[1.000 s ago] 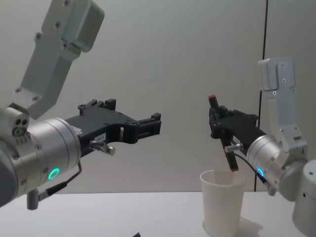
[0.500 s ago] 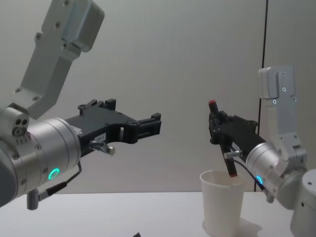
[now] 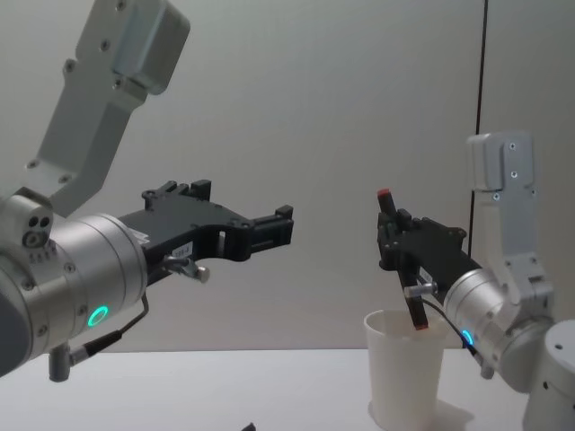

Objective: Place the pen into the pen holder.

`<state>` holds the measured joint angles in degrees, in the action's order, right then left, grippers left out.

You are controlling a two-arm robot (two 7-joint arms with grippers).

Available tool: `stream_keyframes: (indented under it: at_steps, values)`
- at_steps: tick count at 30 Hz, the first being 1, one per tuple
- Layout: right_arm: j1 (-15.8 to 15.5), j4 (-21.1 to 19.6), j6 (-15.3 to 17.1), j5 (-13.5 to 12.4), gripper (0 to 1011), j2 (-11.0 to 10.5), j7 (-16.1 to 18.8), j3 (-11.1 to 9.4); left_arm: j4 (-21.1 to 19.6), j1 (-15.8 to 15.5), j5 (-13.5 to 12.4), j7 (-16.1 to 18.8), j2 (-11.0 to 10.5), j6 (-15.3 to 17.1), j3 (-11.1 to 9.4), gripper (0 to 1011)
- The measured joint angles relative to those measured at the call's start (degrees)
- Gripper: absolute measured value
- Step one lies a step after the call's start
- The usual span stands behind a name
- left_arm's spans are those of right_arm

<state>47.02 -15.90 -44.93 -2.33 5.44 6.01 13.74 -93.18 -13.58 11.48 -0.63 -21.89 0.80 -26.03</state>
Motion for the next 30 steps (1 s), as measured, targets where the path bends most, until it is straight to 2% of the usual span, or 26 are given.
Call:
stream_keyframes:
  at_steps: [2, 5, 6, 8, 9, 13, 18, 30]
  values:
    - [0.2, 0.5, -0.3, 0.0, 195, 0.1, -0.1, 0.0, 0.0, 0.0, 0.0, 0.0, 0.0, 0.0, 0.0, 1003]
    - [0.7, 1.7, -0.9, 0.1, 276, 0.3, -0.2, -0.1, 0.0, 0.0, 0.0, 0.0, 0.0, 0.0, 0.0, 1003]
    - [0.8, 1.9, -1.0, 0.1, 276, 0.3, -0.3, -0.1, 0.0, 0.0, 0.0, 0.0, 0.0, 0.0, 0.0, 1003]
    - [1.1, 2.7, -1.2, 0.1, 388, 0.4, -0.3, -0.1, 0.0, 0.0, 0.0, 0.0, 0.0, 0.0, 0.0, 1003]
    - [1.2, 2.9, -1.3, 0.1, 388, 0.4, -0.4, -0.2, 0.0, 0.0, 0.0, 0.0, 0.0, 0.0, 0.0, 1003]
    - [1.6, 4.0, -1.6, 0.2, 499, 0.6, -0.5, -0.3, 0.0, 0.0, 0.0, 0.0, 0.0, 0.0, 0.0, 1003]
    - [2.1, 5.3, -1.9, 0.4, 693, 0.7, -0.6, -0.5, 0.0, 0.0, 0.0, 0.0, 0.0, 0.0, 0.0, 1003]
    - [2.7, 6.4, -1.7, 0.8, 999, 0.6, -0.6, -1.2, 0.0, 0.0, 0.0, 0.0, 0.0, 0.0, 0.0, 1003]
